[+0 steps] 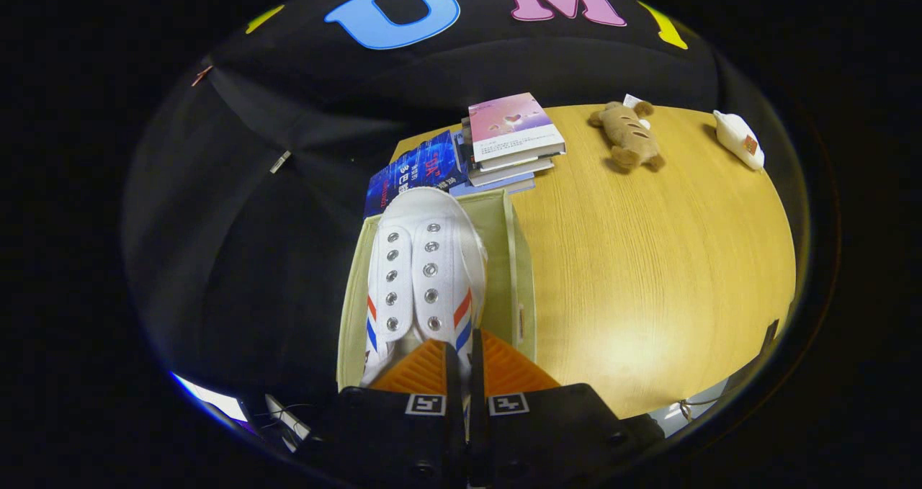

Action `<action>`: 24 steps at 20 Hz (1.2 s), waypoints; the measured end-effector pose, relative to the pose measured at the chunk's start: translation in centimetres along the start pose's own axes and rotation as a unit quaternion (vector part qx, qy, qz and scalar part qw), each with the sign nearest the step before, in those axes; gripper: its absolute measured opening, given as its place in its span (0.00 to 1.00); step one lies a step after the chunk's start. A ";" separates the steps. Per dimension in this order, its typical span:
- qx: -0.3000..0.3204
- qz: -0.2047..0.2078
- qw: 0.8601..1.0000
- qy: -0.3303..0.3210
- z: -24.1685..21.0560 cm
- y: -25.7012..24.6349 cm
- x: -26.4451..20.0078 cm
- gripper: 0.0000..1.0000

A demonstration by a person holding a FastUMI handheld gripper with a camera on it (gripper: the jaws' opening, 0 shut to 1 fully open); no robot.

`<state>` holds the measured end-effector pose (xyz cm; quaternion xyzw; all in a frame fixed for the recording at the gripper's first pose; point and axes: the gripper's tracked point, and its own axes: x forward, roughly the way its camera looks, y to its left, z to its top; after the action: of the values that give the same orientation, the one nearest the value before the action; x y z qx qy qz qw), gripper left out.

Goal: Open the storage box then place both shoes into the box .Put the left shoe in first, then the right shoe, with the right side of both shoes facing outward in a uniform manner.

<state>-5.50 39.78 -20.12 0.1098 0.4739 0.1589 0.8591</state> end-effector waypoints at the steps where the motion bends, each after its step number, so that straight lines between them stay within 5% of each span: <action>1: -0.003 0.009 1.000 -0.001 -0.1 0.6 0.1 0.11; 2: -0.002 0.027 1.000 -0.007 0.1 1.6 -0.2 0.28; 5: -0.014 0.058 0.997 -0.042 1.7 3.0 -1.5 0.50; 7: -0.041 0.049 0.996 -0.056 2.2 2.0 -2.5 0.92; 8: -0.054 0.042 0.995 -0.067 2.6 1.4 -3.2 0.98; 16: -0.091 0.007 0.981 -0.171 7.7 -5.8 -9.5 0.99; 24: -0.141 0.000 0.930 -0.340 16.0 -12.2 -20.1 0.99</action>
<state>0.10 20.32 -0.19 0.0346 0.1257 0.1771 0.9755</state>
